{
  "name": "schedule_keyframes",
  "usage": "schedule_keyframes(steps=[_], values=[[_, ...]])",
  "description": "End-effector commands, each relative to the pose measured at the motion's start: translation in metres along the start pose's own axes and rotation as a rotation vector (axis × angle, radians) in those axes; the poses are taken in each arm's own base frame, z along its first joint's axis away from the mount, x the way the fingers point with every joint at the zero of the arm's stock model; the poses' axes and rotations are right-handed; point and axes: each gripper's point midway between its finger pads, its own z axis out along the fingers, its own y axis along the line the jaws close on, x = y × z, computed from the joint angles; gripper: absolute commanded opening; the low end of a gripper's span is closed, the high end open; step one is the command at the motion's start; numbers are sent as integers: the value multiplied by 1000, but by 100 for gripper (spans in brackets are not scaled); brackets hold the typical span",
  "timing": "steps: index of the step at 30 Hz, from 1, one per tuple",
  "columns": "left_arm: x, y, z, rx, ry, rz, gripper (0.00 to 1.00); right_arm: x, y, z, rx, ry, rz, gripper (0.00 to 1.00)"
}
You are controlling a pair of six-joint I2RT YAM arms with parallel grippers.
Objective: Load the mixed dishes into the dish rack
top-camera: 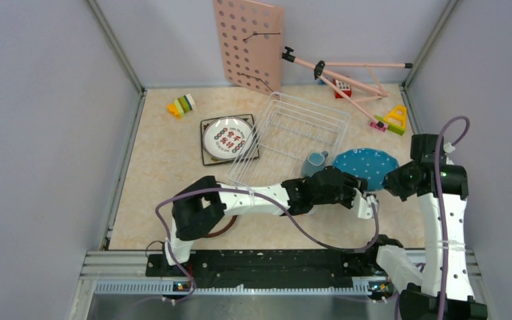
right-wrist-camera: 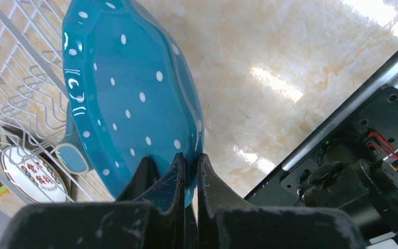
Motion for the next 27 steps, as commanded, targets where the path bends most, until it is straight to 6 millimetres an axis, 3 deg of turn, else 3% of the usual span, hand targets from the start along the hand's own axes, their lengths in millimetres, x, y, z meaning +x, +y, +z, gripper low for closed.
schedule_keyframes(steps=[1, 3, 6, 7, 11, 12, 16, 20, 24, 27], values=[[-26, 28, 21, -143, -83, 9, 28, -38, 34, -40, -175, -175, 31, 0], [-31, 34, 24, -176, -109, -18, 0, -45, 33, -47, -174, -212, 23, 0], [-41, 39, 23, -205, -158, -44, 0, -53, 34, -56, -203, -263, 14, 4], [-44, 40, 23, -208, -172, -52, 0, -57, 35, -60, -217, -287, 16, 12], [-66, 49, 12, -233, -267, -123, 0, -76, 31, -83, -266, -425, 37, 73], [-73, 53, 8, -240, -290, -140, 0, -83, 30, -91, -279, -471, 37, 77], [-89, 77, -11, -310, -334, -224, 0, -109, 22, -127, -297, -636, 77, 80], [-103, 119, -49, -419, -437, -430, 0, -126, 15, -158, -331, -754, 141, 80], [-112, 160, -96, -494, -544, -654, 0, -130, 10, -170, -366, -814, 175, 80], [-115, 188, -132, -510, -649, -870, 0, -131, 10, -166, -364, -820, 175, 80]])
